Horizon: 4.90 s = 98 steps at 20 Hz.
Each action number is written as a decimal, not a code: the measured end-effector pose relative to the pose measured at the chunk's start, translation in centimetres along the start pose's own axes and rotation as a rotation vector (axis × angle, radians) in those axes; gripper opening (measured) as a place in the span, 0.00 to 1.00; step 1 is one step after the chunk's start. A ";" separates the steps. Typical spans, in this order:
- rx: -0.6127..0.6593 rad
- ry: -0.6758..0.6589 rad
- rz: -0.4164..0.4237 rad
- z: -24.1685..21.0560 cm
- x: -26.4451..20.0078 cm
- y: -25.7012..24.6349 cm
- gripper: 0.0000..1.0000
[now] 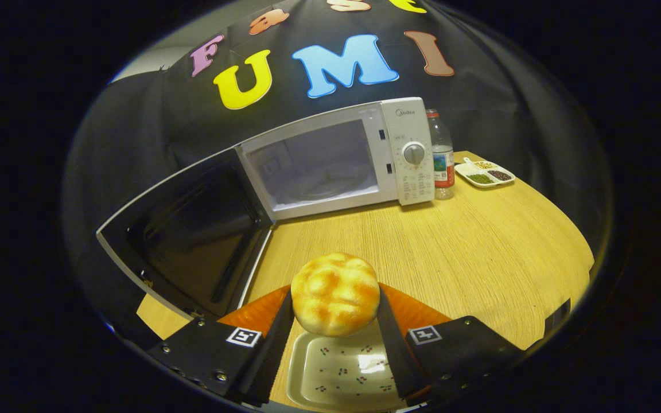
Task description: Open the microwave, put the food inside, and close the microwave door.
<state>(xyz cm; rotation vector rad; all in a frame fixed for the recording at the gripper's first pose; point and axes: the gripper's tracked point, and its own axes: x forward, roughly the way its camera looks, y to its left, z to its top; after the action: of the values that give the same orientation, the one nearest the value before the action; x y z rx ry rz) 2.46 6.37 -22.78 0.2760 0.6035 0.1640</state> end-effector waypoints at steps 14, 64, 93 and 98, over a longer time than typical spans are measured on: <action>0.128 -0.071 0.163 7.9 10.7 3.5 0.78; -0.008 -0.303 0.185 17.3 10.0 9.9 0.97; -0.312 -0.123 0.680 -0.7 -8.6 31.5 0.97; -0.333 -0.021 0.655 -3.0 -5.6 31.2 0.68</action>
<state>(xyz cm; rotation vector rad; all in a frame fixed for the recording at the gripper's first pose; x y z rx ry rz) -6.05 35.37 -12.73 0.1434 0.4378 0.8831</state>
